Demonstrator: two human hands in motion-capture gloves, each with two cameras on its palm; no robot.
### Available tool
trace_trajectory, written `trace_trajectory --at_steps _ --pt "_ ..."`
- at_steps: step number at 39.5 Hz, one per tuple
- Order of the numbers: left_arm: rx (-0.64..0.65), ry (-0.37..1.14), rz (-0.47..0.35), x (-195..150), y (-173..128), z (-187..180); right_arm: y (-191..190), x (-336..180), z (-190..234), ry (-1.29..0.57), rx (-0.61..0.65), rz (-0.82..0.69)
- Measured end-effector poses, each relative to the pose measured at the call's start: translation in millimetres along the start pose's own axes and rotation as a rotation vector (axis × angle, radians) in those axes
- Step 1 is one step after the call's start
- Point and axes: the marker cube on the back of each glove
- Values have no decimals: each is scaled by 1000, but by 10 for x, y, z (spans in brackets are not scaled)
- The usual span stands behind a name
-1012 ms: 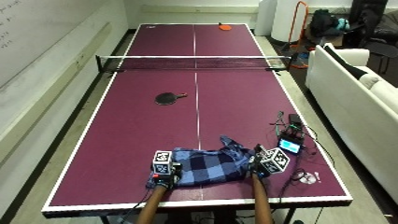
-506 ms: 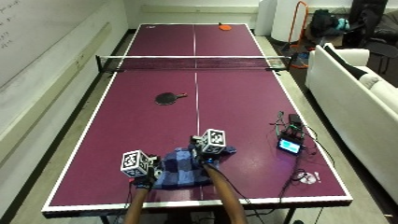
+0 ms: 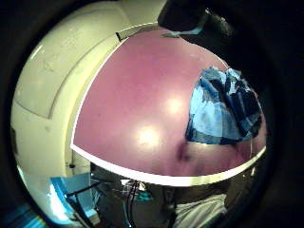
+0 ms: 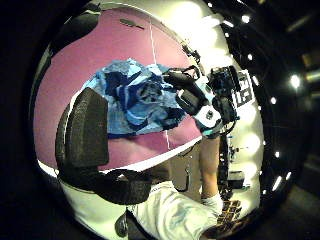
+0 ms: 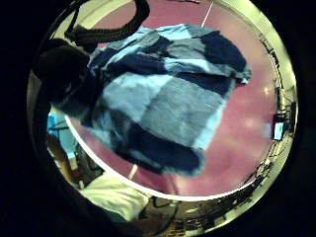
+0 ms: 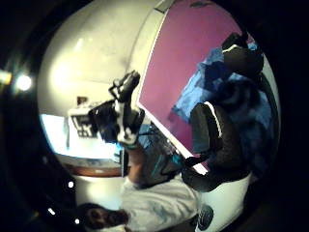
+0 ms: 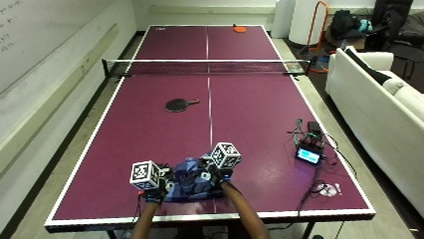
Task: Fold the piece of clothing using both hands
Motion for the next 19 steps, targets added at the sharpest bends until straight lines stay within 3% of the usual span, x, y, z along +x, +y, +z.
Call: trace_trajectory --at_steps 4,9,12,19 --pt "13 -10 38 129 -72 63 197 162 -268 189 76 71" --pt "-2 -39 71 349 -106 149 -34 879 -259 492 161 192" --pt "-20 -61 100 503 -129 224 16 1081 -317 625 174 275" --pt "-67 -31 142 774 -132 311 237 1204 -345 596 194 330"
